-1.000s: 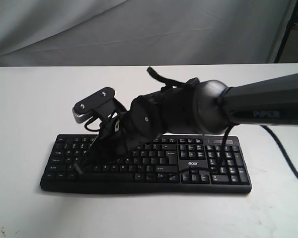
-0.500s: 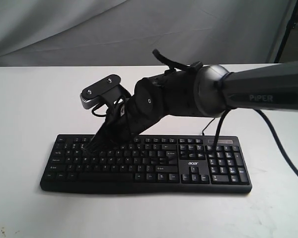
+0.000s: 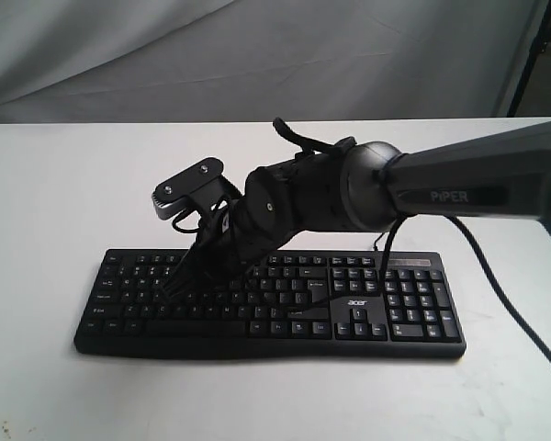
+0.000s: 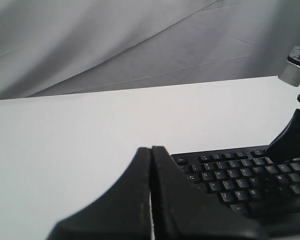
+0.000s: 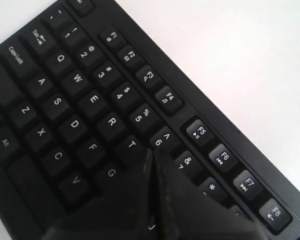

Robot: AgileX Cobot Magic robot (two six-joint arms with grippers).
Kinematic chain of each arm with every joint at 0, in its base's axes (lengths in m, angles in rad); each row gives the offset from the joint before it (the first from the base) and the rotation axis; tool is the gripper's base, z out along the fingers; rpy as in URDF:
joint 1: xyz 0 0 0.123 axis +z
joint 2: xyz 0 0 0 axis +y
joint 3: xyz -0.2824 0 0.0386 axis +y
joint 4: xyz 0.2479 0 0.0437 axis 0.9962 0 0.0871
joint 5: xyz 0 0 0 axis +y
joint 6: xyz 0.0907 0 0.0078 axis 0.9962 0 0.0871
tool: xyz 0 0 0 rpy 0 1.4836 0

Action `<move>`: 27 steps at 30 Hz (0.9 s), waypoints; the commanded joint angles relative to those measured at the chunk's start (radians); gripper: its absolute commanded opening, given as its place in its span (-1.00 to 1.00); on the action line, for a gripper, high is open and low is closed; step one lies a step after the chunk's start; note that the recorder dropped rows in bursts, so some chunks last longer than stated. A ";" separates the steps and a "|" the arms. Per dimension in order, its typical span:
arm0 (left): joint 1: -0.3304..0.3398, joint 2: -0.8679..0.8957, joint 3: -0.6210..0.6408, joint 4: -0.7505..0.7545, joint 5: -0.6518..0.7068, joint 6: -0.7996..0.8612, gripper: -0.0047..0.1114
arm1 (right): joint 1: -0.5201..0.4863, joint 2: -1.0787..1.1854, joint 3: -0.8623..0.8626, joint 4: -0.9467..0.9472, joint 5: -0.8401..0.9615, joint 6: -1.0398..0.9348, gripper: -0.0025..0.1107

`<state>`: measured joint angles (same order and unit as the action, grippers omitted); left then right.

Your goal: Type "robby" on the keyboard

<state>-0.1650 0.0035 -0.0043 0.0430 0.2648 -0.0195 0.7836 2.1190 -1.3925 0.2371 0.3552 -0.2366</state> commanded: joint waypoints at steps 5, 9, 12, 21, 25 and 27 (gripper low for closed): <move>-0.006 -0.003 0.004 0.005 -0.007 -0.003 -0.92 | -0.005 0.006 -0.006 0.018 -0.040 0.004 -0.96; -0.006 -0.003 0.004 0.005 -0.007 -0.003 -0.92 | -0.005 0.016 -0.006 0.018 -0.046 0.004 -0.96; -0.006 -0.003 0.004 0.005 -0.007 -0.003 -0.92 | -0.005 0.017 -0.006 0.024 -0.047 0.004 -0.96; -0.006 -0.003 0.004 0.005 -0.007 -0.003 -0.92 | -0.005 0.033 -0.001 0.024 -0.046 0.003 -0.96; -0.006 -0.003 0.004 0.005 -0.007 -0.003 -0.92 | -0.003 0.045 -0.001 0.024 -0.045 0.003 -0.96; -0.006 -0.003 0.004 0.005 -0.007 -0.003 -0.92 | -0.003 0.050 -0.001 0.024 -0.045 0.003 -0.96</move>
<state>-0.1650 0.0035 -0.0043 0.0430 0.2648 -0.0195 0.7836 2.1654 -1.3925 0.2570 0.3172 -0.2366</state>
